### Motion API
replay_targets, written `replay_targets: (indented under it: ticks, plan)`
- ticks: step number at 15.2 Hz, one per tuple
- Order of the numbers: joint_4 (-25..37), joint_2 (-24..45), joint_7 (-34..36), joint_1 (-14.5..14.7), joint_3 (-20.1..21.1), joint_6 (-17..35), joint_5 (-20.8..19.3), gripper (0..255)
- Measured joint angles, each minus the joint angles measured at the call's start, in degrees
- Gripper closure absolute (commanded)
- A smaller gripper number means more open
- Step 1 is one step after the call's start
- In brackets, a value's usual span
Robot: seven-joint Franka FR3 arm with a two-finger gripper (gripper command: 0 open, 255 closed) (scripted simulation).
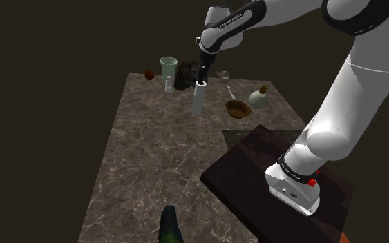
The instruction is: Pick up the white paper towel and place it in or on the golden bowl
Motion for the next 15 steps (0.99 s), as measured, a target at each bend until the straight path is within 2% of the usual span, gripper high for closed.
replay_targets:
  ticks: [3,8,15]
  plan:
    - [2.34,4.18,-2.12,-0.24,0.65,1.84,1.32,0]
    - [2.28,7.35,-2.92,-0.55,0.99,5.05,2.17,0]
    - [2.12,8.22,-3.08,-0.64,1.09,6.09,2.39,0]
